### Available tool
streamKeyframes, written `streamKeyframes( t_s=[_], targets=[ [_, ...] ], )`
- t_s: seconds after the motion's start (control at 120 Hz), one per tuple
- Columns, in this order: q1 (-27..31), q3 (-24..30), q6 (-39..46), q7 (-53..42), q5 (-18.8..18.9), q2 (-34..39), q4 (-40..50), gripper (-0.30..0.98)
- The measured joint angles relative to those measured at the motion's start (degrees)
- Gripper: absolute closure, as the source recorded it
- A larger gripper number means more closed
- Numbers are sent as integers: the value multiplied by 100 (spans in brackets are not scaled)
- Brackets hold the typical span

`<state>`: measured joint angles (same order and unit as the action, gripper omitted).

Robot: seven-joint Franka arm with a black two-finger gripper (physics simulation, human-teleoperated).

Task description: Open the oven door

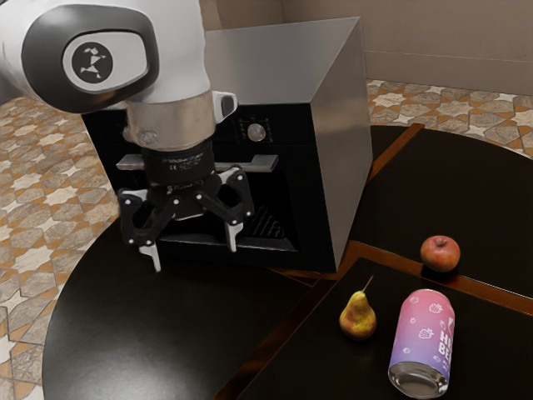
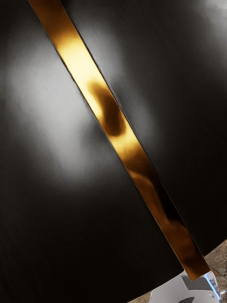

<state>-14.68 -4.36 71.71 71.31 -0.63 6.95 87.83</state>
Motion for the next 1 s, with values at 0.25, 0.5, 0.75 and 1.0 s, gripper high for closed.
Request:
streamKeyframes(
  t_s=[0.25,0.5,0.75,1.0],
  targets=[
    [-34,-267,545,2201,162,275,-191,0],
    [798,-699,563,3584,249,136,-417,0],
    [895,-641,2042,4260,238,595,657,0],
    [894,-599,3512,4507,133,643,1236,0]
  ],
)
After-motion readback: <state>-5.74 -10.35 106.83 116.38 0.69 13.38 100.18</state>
